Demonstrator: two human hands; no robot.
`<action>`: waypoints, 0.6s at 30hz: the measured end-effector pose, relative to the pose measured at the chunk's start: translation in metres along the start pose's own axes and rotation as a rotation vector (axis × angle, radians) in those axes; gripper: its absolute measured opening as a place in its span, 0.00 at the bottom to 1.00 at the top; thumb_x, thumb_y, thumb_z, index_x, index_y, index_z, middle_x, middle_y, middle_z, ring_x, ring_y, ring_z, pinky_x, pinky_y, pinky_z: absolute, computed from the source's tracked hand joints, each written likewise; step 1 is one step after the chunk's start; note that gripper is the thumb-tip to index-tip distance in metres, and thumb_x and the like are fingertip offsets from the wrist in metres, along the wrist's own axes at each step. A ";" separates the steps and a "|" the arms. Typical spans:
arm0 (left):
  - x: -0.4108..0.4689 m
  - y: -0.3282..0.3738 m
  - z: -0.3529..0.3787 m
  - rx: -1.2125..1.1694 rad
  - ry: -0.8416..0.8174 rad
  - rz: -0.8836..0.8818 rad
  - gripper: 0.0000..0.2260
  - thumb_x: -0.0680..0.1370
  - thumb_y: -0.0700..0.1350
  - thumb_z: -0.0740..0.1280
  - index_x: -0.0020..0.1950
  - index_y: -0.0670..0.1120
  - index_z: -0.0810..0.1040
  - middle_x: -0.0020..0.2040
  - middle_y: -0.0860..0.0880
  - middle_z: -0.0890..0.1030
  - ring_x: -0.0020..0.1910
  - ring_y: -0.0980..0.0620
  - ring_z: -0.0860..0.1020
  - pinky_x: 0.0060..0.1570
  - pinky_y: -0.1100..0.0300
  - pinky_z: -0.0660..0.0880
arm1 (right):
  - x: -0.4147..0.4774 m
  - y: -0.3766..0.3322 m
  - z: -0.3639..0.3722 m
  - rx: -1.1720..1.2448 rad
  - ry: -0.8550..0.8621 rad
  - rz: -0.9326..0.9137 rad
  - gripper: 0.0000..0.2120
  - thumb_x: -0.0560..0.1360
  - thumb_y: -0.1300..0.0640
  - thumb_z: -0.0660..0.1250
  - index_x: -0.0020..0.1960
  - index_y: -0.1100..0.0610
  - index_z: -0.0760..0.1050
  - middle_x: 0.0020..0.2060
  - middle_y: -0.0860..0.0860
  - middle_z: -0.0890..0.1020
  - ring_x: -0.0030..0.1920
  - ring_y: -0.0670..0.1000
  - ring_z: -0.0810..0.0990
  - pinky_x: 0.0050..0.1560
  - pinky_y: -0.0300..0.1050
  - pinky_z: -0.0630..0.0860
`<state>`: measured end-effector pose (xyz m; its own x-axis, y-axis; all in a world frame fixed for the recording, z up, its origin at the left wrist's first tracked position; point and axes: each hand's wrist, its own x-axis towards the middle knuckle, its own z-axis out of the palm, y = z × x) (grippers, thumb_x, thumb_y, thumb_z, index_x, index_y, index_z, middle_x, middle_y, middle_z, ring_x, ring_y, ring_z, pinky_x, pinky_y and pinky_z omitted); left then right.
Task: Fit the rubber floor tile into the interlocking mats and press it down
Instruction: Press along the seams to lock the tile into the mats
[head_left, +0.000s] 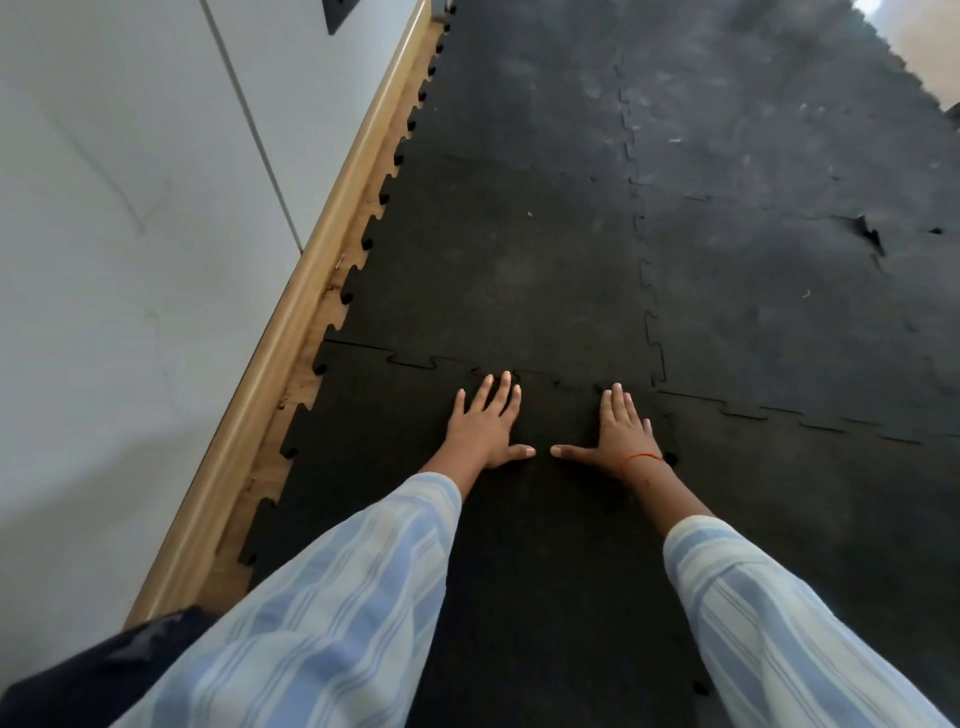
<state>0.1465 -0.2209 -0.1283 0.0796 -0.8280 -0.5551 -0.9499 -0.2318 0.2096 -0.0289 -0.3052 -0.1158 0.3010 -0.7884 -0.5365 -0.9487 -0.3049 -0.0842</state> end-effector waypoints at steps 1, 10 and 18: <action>0.000 0.000 0.000 0.000 0.013 -0.006 0.42 0.78 0.65 0.57 0.78 0.48 0.35 0.77 0.49 0.31 0.76 0.46 0.34 0.73 0.41 0.40 | -0.002 0.005 0.002 0.008 0.014 0.009 0.61 0.63 0.28 0.66 0.77 0.58 0.36 0.77 0.52 0.36 0.77 0.52 0.37 0.76 0.56 0.44; 0.003 -0.004 0.000 -0.005 0.046 -0.005 0.46 0.75 0.69 0.58 0.78 0.50 0.34 0.77 0.50 0.31 0.76 0.47 0.34 0.73 0.42 0.39 | 0.017 0.008 -0.005 -0.021 -0.108 0.020 0.66 0.60 0.28 0.69 0.76 0.59 0.33 0.76 0.54 0.33 0.77 0.54 0.35 0.75 0.57 0.44; 0.007 -0.006 0.000 -0.101 0.038 -0.242 0.61 0.64 0.76 0.62 0.76 0.45 0.29 0.75 0.42 0.27 0.74 0.41 0.30 0.72 0.42 0.38 | 0.004 0.031 0.001 0.015 -0.053 0.075 0.69 0.57 0.23 0.66 0.76 0.60 0.32 0.76 0.56 0.33 0.76 0.55 0.34 0.75 0.54 0.41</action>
<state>0.1526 -0.2250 -0.1331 0.3143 -0.7604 -0.5683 -0.8671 -0.4737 0.1543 -0.0575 -0.3177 -0.1213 0.2239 -0.7791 -0.5856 -0.9698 -0.2376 -0.0547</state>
